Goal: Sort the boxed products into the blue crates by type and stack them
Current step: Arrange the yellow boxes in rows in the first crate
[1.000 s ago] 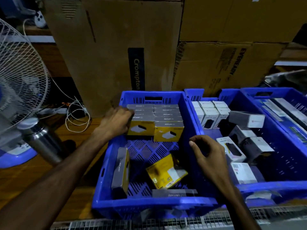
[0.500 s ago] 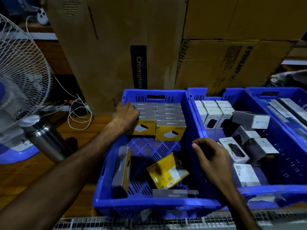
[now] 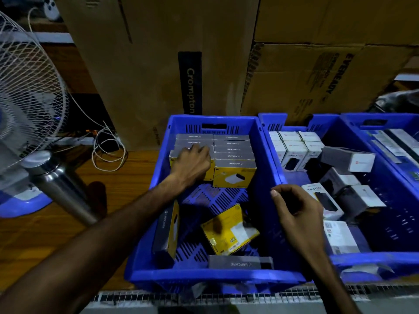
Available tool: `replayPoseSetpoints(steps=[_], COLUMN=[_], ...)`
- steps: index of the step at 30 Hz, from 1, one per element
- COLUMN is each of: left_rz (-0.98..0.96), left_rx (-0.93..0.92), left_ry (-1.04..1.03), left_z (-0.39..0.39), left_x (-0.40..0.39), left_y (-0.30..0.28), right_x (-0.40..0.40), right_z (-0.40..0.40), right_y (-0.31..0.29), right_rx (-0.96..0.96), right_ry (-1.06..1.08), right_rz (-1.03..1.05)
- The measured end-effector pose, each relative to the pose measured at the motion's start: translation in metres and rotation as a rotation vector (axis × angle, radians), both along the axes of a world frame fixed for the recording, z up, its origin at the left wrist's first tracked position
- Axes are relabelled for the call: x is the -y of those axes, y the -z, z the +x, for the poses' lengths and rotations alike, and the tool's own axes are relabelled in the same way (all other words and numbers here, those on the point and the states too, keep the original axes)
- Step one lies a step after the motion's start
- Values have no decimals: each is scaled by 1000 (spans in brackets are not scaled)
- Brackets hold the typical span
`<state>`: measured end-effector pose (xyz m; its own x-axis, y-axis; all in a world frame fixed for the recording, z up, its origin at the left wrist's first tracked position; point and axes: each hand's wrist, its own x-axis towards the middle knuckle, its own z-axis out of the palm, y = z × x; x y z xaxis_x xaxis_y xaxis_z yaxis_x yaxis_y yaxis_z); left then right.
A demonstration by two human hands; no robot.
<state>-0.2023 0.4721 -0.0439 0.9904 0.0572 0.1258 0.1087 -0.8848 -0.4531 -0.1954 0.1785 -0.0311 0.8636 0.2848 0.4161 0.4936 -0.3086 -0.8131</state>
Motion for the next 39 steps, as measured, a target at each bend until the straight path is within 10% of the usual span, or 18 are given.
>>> replayPoseSetpoints(steps=[15, 23, 31, 39], left_rz=[-74, -513, -786, -877], left_rx=[-50, 139, -450, -547], left_ry=[-154, -245, -231, -331], left_z=[4, -22, -56, -55], left_x=[30, 36, 94, 96], left_y=[25, 16, 39, 39], right_x=[1, 2, 2, 3], right_z=[0, -3, 2, 0], right_y=[2, -2, 1, 0], right_rx=[-27, 11, -89, -107], right_ry=[12, 6, -7, 9], right_rz=[44, 44, 108, 129])
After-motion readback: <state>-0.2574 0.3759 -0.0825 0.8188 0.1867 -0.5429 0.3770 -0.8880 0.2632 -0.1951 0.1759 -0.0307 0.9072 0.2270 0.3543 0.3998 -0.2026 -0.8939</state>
